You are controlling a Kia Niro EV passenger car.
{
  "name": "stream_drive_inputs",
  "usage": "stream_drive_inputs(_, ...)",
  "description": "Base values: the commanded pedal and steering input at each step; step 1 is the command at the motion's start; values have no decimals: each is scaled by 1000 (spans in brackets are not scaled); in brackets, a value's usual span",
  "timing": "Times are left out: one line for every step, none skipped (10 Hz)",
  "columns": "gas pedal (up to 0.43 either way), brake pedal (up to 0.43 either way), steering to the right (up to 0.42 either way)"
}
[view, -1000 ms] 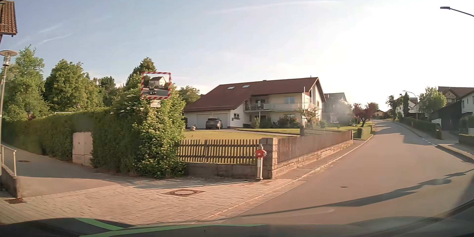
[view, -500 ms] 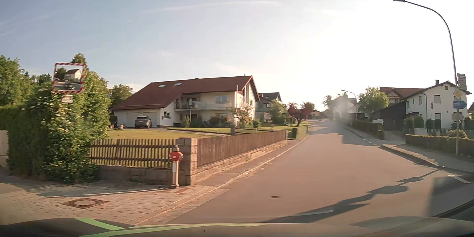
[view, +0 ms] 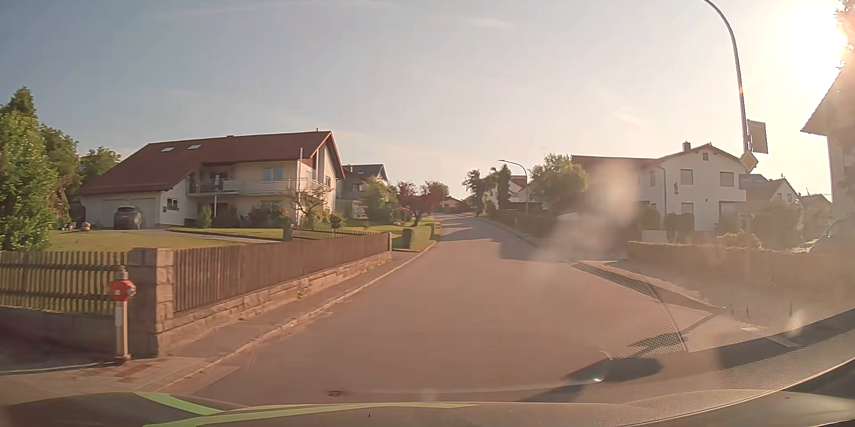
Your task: Follow the waypoints while adhering to traffic rules and regulations
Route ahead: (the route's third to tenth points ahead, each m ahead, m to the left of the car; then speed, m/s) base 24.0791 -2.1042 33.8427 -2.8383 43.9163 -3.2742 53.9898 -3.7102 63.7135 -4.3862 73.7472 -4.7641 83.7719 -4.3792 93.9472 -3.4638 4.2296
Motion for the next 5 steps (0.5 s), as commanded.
stream_drive_inputs(311,0,268)
stream_drive_inputs(311,0,224)
stream_drive_inputs(311,0,169)
stream_drive_inputs(319,0,128)
stream_drive_inputs(319,0,98)
